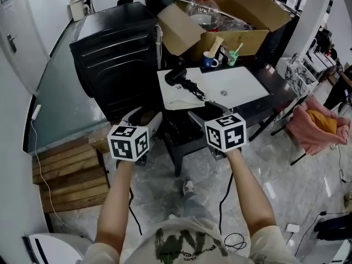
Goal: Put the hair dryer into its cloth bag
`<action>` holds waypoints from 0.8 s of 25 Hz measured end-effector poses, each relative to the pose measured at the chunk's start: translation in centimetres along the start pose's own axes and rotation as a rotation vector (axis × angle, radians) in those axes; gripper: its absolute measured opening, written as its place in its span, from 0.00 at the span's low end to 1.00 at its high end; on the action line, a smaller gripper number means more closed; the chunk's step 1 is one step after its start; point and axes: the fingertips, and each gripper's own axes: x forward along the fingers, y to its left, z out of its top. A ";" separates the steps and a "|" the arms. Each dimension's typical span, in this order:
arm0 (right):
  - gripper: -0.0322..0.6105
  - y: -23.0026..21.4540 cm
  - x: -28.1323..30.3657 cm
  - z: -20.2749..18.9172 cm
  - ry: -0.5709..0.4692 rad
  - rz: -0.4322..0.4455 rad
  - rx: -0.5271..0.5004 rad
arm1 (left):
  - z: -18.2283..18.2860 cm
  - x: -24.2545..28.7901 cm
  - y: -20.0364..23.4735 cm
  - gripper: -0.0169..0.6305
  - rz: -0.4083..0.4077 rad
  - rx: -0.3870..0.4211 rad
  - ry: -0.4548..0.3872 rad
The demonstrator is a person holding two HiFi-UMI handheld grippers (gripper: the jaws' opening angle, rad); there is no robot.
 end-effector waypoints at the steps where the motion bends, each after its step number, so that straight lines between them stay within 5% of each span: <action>1: 0.47 -0.4 0.3 0.0 0.006 0.002 -0.002 | -0.1 0.4 0.1 0.43 0.000 -0.001 0.002; 20: 0.50 -11.2 12.6 0.2 0.129 0.097 -0.026 | 1.1 14.8 3.3 0.43 0.030 0.006 0.055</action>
